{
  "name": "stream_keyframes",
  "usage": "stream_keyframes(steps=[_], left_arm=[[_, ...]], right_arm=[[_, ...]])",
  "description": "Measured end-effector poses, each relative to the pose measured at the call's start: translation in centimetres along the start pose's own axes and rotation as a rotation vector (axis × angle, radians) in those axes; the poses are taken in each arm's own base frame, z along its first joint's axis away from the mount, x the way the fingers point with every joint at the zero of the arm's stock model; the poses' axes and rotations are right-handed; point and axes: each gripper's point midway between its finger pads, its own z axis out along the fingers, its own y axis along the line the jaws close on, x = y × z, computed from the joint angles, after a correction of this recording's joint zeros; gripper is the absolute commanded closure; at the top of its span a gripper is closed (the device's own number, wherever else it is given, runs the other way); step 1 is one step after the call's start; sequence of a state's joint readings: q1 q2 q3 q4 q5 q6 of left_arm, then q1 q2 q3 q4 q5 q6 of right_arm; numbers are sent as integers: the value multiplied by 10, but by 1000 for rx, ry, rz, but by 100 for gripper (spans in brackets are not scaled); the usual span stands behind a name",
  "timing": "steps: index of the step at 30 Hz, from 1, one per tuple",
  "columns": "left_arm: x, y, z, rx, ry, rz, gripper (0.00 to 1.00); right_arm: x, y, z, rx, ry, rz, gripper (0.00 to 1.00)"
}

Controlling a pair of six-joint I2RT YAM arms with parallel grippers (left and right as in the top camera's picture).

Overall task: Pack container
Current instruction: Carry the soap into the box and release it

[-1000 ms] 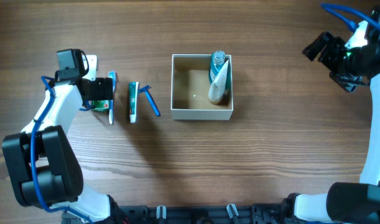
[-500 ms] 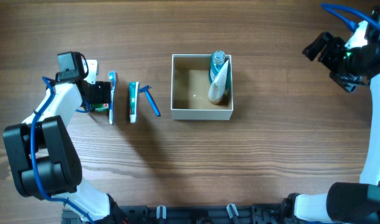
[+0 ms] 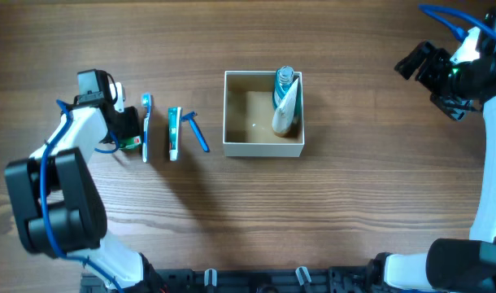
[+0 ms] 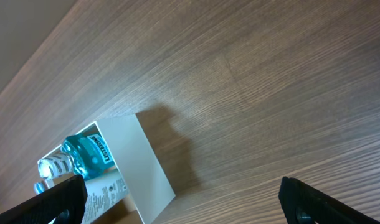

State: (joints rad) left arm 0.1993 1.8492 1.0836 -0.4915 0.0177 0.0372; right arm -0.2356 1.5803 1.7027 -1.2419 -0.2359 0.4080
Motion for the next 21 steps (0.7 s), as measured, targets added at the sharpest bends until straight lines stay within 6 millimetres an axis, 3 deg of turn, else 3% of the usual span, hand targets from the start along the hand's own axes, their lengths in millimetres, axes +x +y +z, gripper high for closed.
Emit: stream_keyframes(steps=[3, 6, 7, 8, 10, 12, 14, 16, 18, 20, 21], left_arm=[[-14, -16, -50, 35, -93, 15, 56], [-24, -59, -119, 102, -246, 98, 58], [-25, -76, -138, 132, -293, 122, 59], [-22, -107, -170, 194, -368, 164, 59], [-11, -159, -209, 312, -455, 228, 60], [4, -203, -227, 408, -488, 300, 60], [22, -247, -229, 477, -482, 370, 59], [26, -272, -211, 493, -457, 382, 59], [32, -294, -163, 468, -380, 384, 58], [37, -305, -118, 442, -314, 345, 47], [36, -308, -109, 442, -306, 330, 42]], right_arm=[[0, 0, 0, 0, 0, 0, 0], [0, 0, 0, 0, 0, 0, 0], [0, 0, 0, 0, 0, 0, 0], [0, 0, 0, 0, -1, 0, 0], [0, 0, 0, 0, 0, 0, 0], [0, 0, 0, 0, 0, 0, 0], [0, 0, 0, 0, 0, 0, 0], [0, 0, 0, 0, -2, 0, 0], [0, 0, 0, 0, 0, 0, 0], [0, 0, 0, 0, 0, 0, 0], [0, 0, 0, -1, -1, 0, 0]])
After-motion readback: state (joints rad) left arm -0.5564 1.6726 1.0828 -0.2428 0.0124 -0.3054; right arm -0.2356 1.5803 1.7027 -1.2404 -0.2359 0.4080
